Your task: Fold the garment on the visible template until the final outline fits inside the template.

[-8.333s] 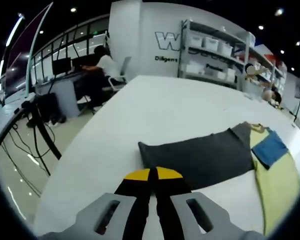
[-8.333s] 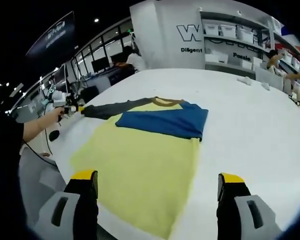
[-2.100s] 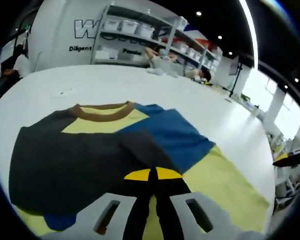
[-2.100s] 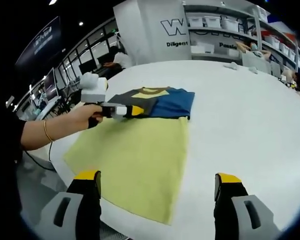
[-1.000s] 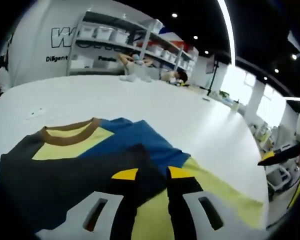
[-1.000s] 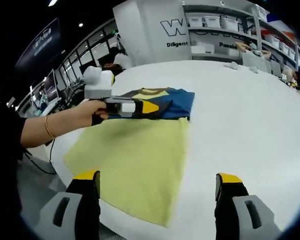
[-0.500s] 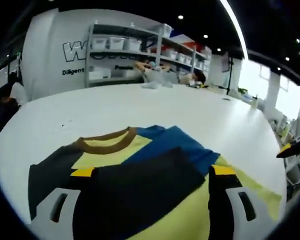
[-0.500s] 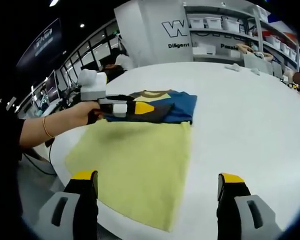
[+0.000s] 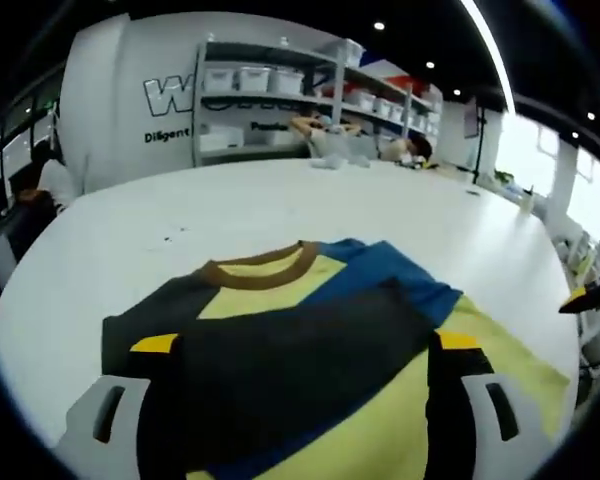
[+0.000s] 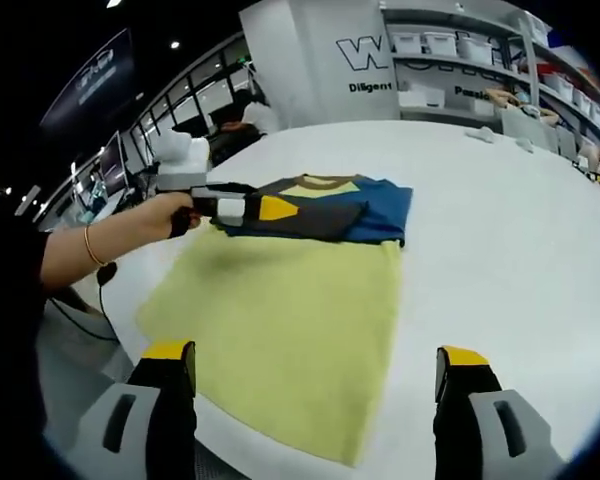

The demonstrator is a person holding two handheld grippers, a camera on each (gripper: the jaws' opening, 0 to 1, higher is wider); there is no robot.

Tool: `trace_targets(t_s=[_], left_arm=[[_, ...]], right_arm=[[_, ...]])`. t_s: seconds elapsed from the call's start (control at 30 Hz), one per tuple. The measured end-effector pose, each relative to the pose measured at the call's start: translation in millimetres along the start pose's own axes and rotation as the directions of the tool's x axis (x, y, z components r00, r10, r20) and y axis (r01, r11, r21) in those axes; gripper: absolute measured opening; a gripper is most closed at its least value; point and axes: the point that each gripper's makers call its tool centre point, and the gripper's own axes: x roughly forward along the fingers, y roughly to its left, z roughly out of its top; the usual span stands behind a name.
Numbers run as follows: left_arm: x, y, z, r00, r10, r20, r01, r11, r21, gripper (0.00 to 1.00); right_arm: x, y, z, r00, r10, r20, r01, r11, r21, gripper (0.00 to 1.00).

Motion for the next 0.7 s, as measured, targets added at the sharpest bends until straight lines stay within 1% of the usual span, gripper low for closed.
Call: trace_targets(t_s=[0.07, 0.13, 0.23, 0.3, 0.37, 0.47, 0.63, 0.7], left_arm=[[-5.2, 6.1, 2.4, 1.000, 0.015, 0.013, -0.015, 1.000, 0.010, 0.95], [-13.0, 15.0, 2.4, 0.999, 0.031, 0.010, -0.031, 0.999, 0.024, 0.95], [-21.5, 28.6, 0.7, 0.999, 0.049, 0.009, -0.049, 0.999, 0.018, 0.92], [-26.9, 35.5, -2.2, 0.999, 0.050, -0.004, -0.050, 0.999, -0.001, 0.87], [-31.3, 41.4, -3.6, 0.998, 0.059, 0.003, -0.059, 0.998, 0.003, 0.84], [-37.1, 50.0, -9.3, 0.997, 0.075, -0.012, -0.075, 0.997, 0.002, 0.83], [-45.1, 61.4, -16.0, 0.996, 0.090, -0.015, -0.090, 0.996, -0.012, 0.79], [-48.2, 67.4, -19.4, 0.993, 0.113, -0.023, -0.113, 0.994, -0.013, 0.76]], right_arm=[[-0.1, 0.2, -0.8, 1.000, -0.002, 0.001, 0.002, 1.000, -0.003, 0.99], [-0.2, 1.0, -2.6, 1.000, -0.001, -0.001, 0.001, 1.000, -0.005, 0.99], [0.2, 3.2, -5.5, 1.000, 0.000, -0.005, 0.000, 1.000, -0.004, 0.99], [0.7, 5.3, -7.9, 1.000, 0.002, -0.010, -0.002, 1.000, -0.006, 0.99], [1.3, 7.0, -9.3, 1.000, 0.006, -0.011, -0.006, 1.000, -0.003, 0.99], [2.3, 10.5, -11.5, 1.000, 0.013, -0.015, -0.013, 1.000, 0.001, 0.99], [2.1, 13.8, -12.9, 1.000, 0.023, -0.019, -0.023, 1.000, -0.009, 0.98], [2.2, 14.2, -13.5, 1.000, 0.023, -0.020, -0.023, 1.000, -0.014, 0.98]])
